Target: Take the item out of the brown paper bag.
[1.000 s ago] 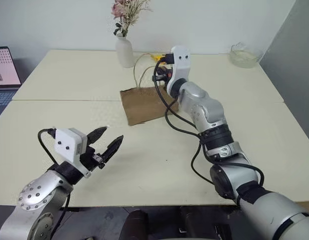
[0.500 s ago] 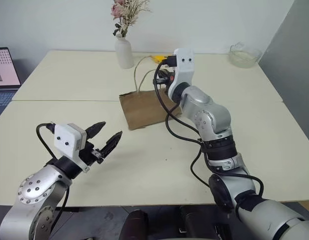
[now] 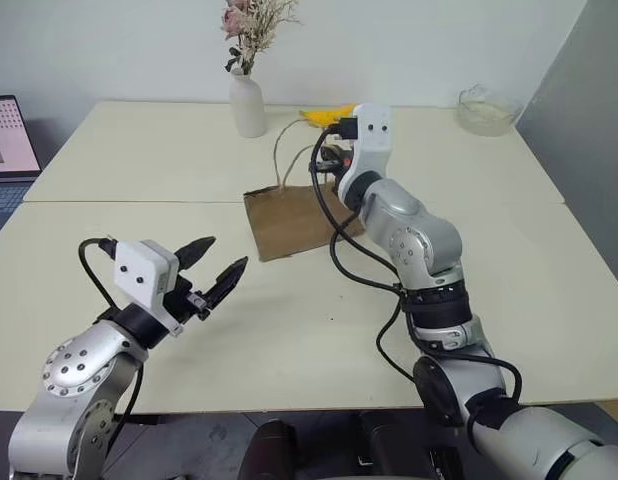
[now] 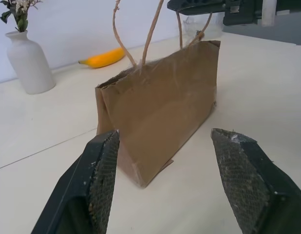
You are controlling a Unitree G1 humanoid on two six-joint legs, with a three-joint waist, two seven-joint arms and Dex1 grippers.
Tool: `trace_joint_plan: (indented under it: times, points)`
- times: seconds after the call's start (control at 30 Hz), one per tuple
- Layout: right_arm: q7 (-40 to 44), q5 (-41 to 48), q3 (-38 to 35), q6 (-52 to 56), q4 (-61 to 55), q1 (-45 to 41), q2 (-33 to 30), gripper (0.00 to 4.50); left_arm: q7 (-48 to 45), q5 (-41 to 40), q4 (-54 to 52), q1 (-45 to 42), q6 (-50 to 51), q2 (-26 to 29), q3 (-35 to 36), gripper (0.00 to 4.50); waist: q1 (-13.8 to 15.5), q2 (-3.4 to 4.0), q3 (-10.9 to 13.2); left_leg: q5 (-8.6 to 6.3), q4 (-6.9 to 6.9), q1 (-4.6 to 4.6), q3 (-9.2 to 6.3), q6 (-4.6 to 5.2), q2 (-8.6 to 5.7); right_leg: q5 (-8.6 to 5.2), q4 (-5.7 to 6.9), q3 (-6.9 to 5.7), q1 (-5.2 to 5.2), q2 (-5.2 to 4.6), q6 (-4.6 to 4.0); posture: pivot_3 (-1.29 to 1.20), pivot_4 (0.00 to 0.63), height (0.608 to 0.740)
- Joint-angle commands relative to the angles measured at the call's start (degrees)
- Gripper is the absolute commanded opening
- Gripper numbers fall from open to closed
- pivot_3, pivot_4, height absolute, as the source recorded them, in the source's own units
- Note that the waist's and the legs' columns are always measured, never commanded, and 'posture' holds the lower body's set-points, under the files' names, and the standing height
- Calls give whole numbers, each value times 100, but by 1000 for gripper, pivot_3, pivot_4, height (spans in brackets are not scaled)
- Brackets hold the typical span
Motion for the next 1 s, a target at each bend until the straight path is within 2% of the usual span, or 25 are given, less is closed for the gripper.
trace_joint_plan:
  times: [0.03,0.27,0.43,1.0]
  points:
    - [-5,72,-223,-311,201,-489,94,18,-40,45,-19,-72,-107,91,50,3131,-2,0,0,0,0,1,1,0,0,0,0,1,0,0,0,0,150,740]
    - [-215,179,-843,-1172,1856,-1501,335,18,-117,81,122,-286,-137,191,-24,3131,-18,0,0,0,-1,-1,0,0,-1,8,-4,-1,0,2,-14,0,150,740]
    - [-313,-70,-857,-1899,2731,-1762,296,18,-162,121,180,-394,-143,188,-72,3131,-24,0,0,0,-4,-4,2,0,-1,12,-12,1,0,1,-20,0,150,740]
    - [-23,-292,-518,-1677,2654,-1342,136,18,-317,257,371,-451,-345,135,-234,3131,-36,1,0,0,-4,-4,1,0,1,14,-7,1,-1,1,-24,0,150,740]
